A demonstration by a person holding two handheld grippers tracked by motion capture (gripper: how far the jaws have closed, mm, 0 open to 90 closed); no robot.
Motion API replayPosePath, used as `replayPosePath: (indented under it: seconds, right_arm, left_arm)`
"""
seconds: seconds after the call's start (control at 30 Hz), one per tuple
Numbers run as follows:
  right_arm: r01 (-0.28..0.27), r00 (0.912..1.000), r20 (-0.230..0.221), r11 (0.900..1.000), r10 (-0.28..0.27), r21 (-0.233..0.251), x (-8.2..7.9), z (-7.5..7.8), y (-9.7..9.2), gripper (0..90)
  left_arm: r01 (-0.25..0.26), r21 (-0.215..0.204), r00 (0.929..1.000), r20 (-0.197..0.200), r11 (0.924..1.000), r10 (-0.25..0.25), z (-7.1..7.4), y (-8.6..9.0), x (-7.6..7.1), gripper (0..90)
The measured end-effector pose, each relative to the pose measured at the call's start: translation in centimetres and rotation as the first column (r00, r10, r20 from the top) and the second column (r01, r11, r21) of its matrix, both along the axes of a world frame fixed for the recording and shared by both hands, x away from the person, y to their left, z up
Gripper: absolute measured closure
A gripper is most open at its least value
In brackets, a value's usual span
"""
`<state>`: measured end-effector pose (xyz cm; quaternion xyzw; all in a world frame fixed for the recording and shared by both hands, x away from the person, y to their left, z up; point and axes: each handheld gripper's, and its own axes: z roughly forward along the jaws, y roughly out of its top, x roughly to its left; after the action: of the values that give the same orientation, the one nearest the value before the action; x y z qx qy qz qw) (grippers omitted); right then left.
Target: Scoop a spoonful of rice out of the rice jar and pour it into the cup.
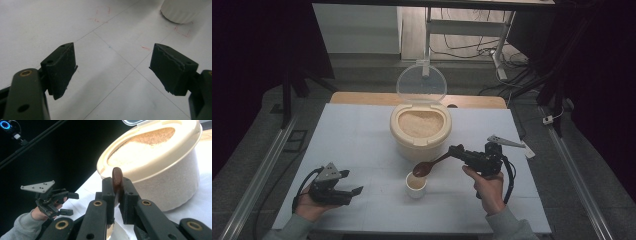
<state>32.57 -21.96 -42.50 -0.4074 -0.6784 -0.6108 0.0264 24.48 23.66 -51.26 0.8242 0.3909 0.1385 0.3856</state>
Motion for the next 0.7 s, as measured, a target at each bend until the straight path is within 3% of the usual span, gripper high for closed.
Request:
replayPosePath:
  seconds: [0.37, 0.7]
  right_arm:
    - [0.008, 0.9998, 0.018, 0.9997, -0.009, 0.025, 0.1, 0.3, -1.1, 83.2]
    - [0.015, 0.9984, 0.054, 0.9999, -0.015, -0.007, 0.0, 2.2, -3.5, 83.3]
  left_arm:
    - [-0.001, 0.0, 1.0, 0.002, 1.0, 0.001, 0.0, 0.0, 0.0, 20.5]
    - [-0.006, -0.002, 1.0, 0.004, 1.0, 0.006, 0.1, 0.0, 0.0, 20.5]
